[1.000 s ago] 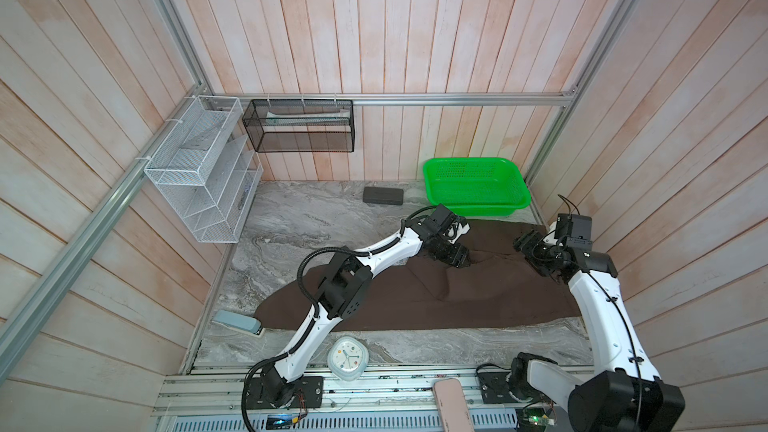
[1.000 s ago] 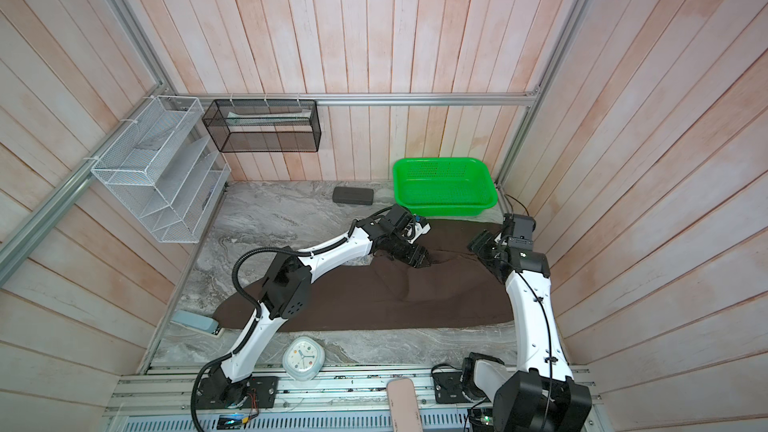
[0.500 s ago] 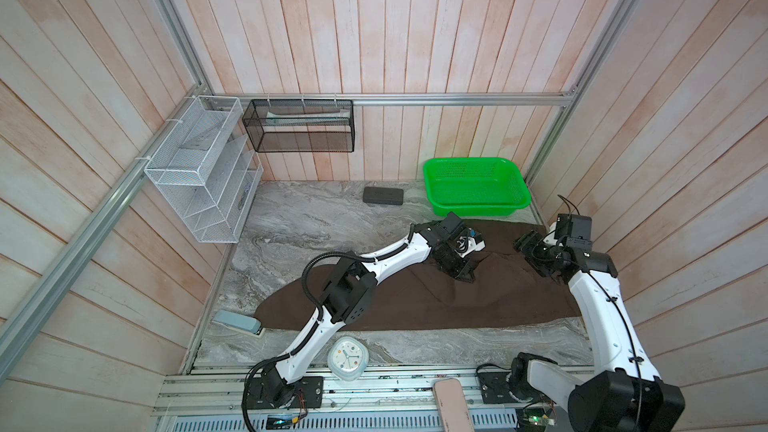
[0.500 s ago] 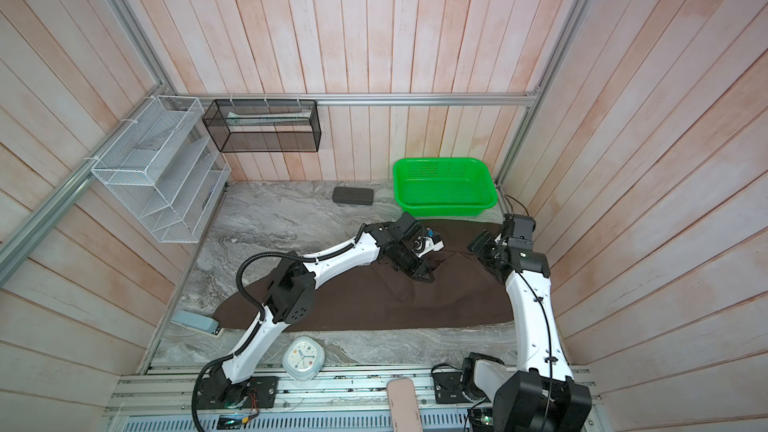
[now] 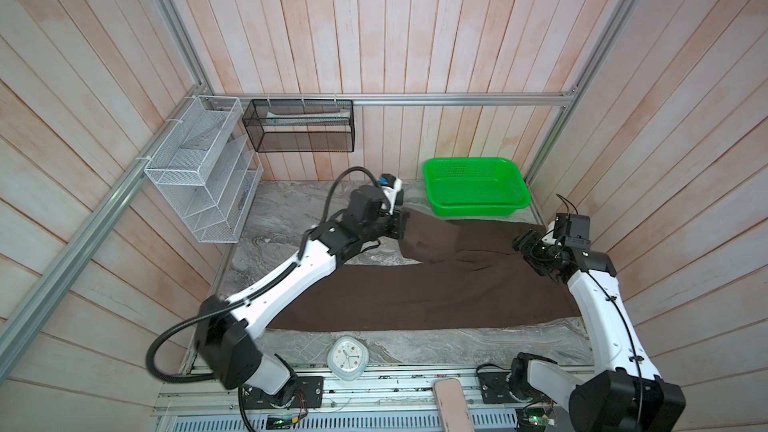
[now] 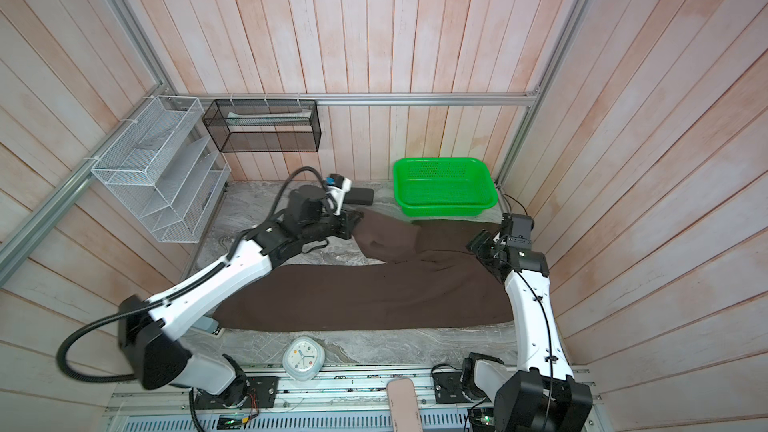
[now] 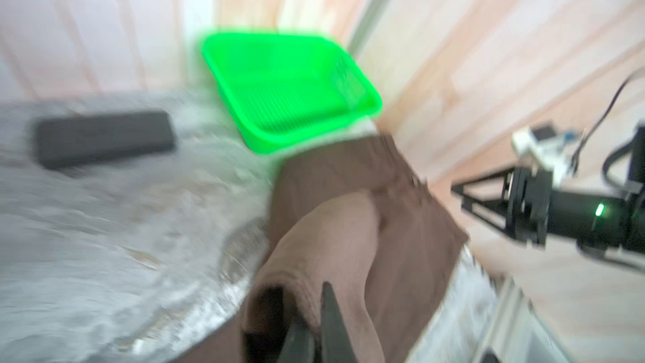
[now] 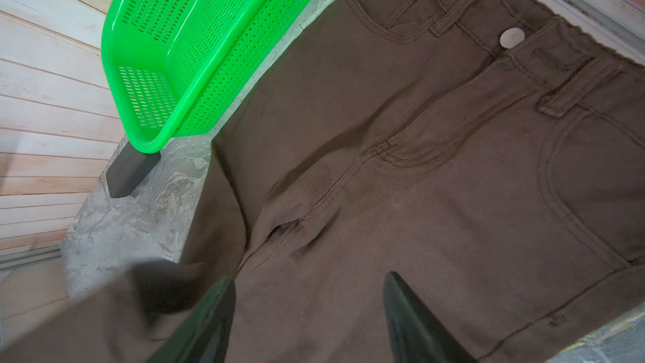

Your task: Fold and stack the trousers

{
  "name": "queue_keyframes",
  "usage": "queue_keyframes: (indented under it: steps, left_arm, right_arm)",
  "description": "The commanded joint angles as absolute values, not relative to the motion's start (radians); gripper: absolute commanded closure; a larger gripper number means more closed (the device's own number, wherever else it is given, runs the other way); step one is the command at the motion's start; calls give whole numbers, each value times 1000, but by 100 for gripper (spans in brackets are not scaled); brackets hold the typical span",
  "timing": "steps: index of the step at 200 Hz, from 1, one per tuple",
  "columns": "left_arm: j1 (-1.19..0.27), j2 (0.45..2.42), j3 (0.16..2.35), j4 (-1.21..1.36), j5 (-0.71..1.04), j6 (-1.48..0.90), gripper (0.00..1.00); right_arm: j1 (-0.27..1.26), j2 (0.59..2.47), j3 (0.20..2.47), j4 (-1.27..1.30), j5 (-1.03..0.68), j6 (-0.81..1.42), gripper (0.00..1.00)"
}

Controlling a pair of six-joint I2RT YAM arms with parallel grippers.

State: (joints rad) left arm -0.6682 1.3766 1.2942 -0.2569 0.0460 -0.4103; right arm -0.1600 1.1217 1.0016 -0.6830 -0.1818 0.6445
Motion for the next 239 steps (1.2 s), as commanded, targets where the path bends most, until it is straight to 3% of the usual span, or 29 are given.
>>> queue_keyframes:
  steps: [1,33,101,134,196,218,239]
  left_arm:
    - [-643,1263,1144,-96,-202,-529,100]
    - [-568,1144,1009,-66,-307,-652,100]
    - [-520,1124,962,-183,-470,-795,100]
    - [-504,1094,932,-216,-568,-849,98]
    - [-428,1150,946,-209,-556,-864,99]
    - [-403,1171,953,-206,-545,-869,99]
    - [-374,1183,956,-208,-542,-865,99]
  right_arm:
    - [-120,1151,1012,-654,-183,667,32]
    - [-39,1215,997,-607,-176,690,32]
    - [118,1380,1024,-537,-155,686,32]
    - [129,1449,996,-489,-130,678,32]
    - [96,1696,1085,-450,-80,642,39]
    - [80,1749,1099,-419,-95,646,51]
    - [66,1758,1089,-393,-96,657,80]
